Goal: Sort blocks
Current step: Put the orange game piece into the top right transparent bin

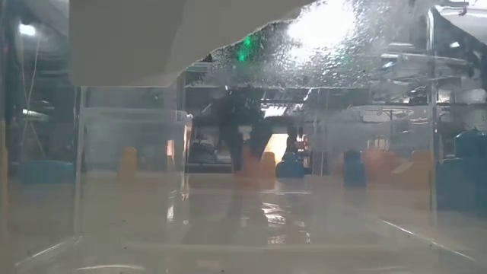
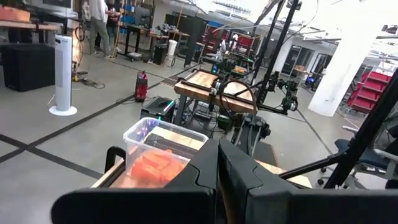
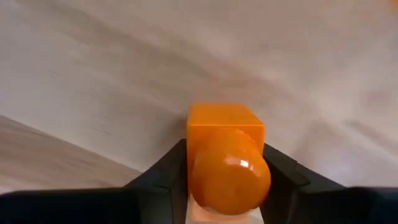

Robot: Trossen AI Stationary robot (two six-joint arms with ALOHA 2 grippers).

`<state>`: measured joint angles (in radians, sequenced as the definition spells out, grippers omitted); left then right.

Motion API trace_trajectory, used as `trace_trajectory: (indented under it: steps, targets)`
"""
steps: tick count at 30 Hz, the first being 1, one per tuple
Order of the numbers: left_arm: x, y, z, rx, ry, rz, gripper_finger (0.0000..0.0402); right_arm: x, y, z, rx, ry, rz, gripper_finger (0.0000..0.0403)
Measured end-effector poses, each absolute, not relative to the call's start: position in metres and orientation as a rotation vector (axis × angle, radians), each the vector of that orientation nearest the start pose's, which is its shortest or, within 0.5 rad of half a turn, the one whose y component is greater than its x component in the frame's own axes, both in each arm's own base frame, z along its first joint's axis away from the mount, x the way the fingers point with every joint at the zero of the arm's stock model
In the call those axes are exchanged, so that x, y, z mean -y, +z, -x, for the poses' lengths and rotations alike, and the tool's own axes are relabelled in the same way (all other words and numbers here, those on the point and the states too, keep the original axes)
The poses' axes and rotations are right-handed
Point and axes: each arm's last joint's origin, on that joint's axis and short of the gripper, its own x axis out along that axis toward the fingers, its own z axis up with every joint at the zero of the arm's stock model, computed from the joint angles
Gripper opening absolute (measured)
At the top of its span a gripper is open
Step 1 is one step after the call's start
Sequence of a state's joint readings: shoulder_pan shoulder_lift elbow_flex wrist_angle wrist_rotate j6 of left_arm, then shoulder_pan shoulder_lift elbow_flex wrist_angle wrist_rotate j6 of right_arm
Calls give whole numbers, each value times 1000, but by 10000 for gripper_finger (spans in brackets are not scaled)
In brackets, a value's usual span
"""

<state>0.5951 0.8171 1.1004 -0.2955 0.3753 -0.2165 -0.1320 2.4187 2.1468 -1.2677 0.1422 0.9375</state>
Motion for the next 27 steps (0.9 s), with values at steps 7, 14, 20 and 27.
trace_trajectory:
  steps: [7,14,20,27]
  targets:
    - [-77,423,-132,30,218,221,0,81,256,-422,-1345,-979,-468,132]
    - [-78,425,-135,59,214,279,0,96,312,-342,-1264,-1155,-423,132]
    - [-83,425,-141,74,212,300,0,102,316,-241,-1098,-1376,-588,132]
    - [-97,418,-166,71,202,381,0,119,304,-171,-763,-1431,-738,132]
